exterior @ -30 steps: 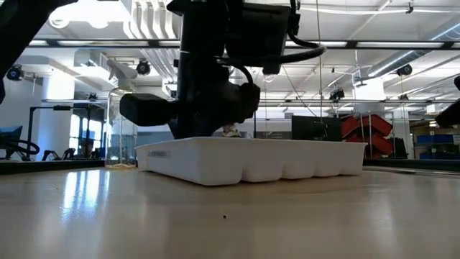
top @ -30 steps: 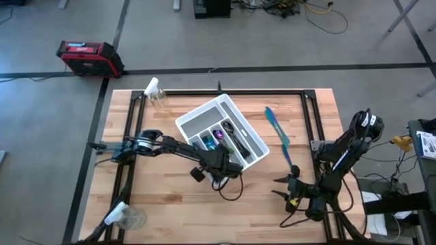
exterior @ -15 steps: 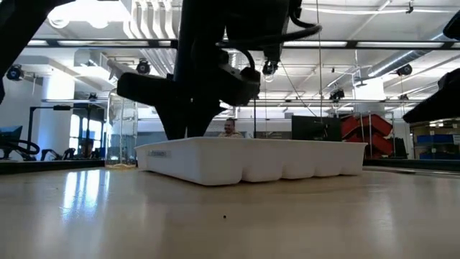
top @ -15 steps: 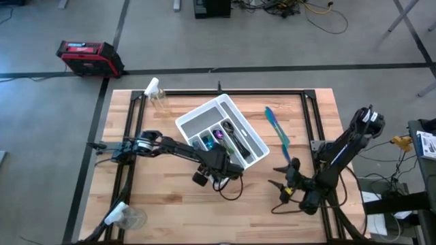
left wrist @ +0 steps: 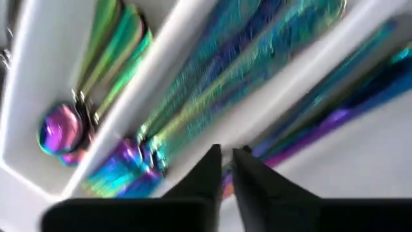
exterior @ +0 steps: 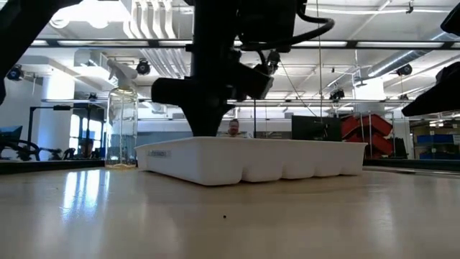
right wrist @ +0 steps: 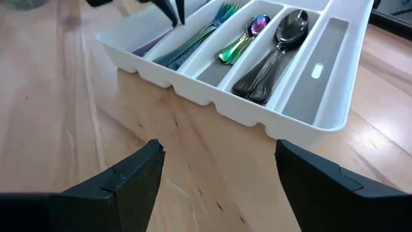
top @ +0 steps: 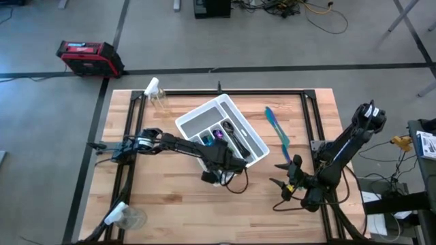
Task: Sort silverware
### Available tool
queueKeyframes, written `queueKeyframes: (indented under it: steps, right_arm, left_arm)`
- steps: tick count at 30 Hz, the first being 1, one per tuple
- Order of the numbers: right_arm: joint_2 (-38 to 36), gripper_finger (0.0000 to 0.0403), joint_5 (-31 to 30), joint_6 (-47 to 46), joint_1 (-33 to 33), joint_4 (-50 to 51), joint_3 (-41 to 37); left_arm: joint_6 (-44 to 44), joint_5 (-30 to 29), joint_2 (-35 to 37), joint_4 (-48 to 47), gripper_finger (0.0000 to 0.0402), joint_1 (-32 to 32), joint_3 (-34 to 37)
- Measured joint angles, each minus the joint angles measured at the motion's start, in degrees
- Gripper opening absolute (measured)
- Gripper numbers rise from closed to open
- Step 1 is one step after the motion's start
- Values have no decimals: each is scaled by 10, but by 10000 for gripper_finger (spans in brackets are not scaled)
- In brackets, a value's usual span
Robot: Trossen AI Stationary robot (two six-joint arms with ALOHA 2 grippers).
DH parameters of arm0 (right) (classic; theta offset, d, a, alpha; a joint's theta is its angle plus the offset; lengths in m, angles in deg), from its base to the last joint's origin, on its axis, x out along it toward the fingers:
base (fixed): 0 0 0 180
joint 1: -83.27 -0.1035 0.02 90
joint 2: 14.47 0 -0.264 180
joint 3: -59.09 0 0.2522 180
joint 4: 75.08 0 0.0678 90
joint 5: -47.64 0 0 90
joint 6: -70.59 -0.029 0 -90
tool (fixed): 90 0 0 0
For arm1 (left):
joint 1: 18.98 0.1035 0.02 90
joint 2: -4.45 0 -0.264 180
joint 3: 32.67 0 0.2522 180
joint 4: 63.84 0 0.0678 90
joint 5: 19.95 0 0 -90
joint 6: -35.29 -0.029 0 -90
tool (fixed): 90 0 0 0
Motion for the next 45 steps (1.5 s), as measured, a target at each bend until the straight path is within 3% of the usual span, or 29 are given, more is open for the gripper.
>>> queueKeyframes:
  steps: [5, 12, 29, 45]
  right_arm:
    - [9, 266, 0, 9, 0, 5, 0]
    - [28, 256, -4, 8, 0, 11, -1]
    - [33, 275, 25, -3, -1, 12, -18]
    - [33, 254, 26, -53, -1, 9, -54]
  left_arm:
    - [67, -20, 0, -67, 1, -4, -2]
    - [95, -42, 0, -9, 0, 2, 2]
    - [148, -15, 0, -9, 0, 11, 19]
    - [180, -4, -2, -8, 0, 12, 31]
